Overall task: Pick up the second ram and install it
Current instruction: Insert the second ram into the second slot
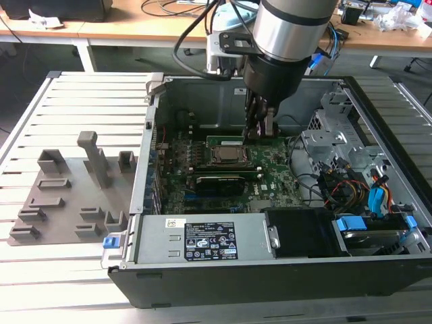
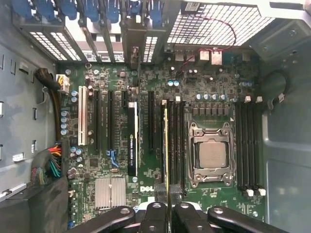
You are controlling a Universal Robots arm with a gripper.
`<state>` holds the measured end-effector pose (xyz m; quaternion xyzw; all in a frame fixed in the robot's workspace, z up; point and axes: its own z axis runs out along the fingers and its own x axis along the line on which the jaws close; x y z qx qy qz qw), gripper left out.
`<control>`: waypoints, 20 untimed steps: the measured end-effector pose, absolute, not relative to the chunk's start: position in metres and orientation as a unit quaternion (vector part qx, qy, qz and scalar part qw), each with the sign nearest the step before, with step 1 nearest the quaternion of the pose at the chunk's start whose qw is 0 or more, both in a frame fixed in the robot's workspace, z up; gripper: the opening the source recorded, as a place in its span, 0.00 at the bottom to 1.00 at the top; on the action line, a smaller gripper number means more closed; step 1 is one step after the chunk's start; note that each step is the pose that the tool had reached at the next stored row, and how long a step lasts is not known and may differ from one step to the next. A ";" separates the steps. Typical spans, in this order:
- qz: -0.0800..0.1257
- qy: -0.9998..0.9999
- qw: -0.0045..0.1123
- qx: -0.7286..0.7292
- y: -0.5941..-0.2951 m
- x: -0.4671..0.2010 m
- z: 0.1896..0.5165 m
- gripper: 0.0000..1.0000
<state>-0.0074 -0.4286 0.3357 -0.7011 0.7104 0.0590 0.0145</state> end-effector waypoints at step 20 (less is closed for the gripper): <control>0.059 0.710 0.014 -0.701 -0.429 -0.007 0.326 0.13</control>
